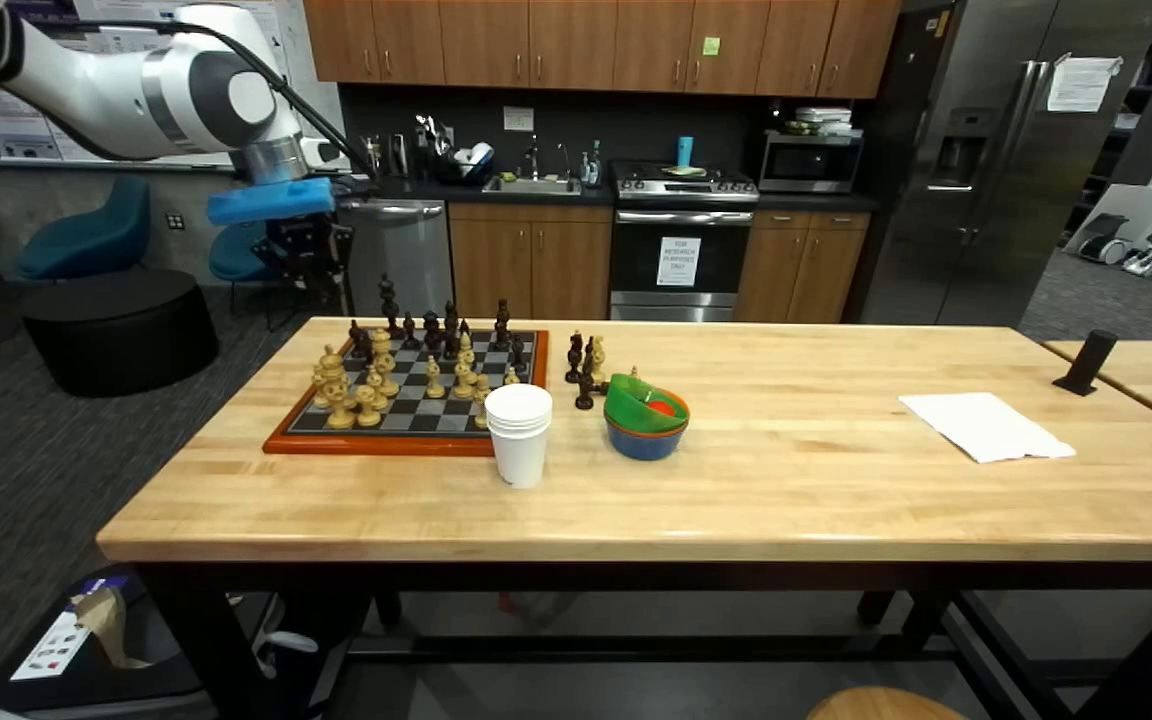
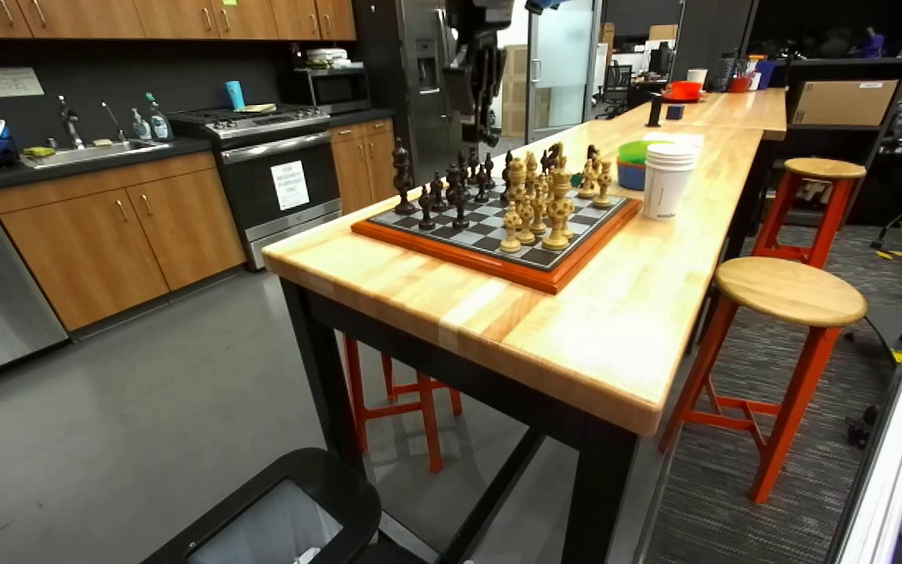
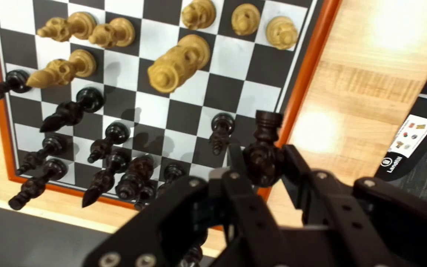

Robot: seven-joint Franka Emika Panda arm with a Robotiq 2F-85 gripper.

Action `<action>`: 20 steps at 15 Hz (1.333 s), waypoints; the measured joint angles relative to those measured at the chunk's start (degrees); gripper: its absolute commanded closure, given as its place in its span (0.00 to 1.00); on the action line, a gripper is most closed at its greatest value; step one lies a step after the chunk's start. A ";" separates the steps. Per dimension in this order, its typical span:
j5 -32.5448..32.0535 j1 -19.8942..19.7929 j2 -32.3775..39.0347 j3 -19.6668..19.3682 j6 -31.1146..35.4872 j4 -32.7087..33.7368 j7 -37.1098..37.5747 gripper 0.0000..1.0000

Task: Pick up the fallen black chess piece and move it to the left

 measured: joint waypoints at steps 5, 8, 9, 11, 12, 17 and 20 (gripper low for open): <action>0.00 1.55 -3.36 1.56 -0.45 -5.01 3.04 0.93; 0.00 1.69 -3.18 1.86 -0.39 -5.76 3.15 0.93; 0.00 1.69 -2.94 1.86 -0.36 -5.81 3.14 0.93; 0.00 1.68 -2.19 1.84 -0.16 -5.75 3.08 0.93; 0.00 1.66 -1.62 1.80 0.03 -5.62 3.05 0.93; 0.00 1.26 2.65 1.00 0.94 -3.48 1.97 0.93; 0.00 0.62 5.65 0.44 1.39 -1.70 0.54 0.93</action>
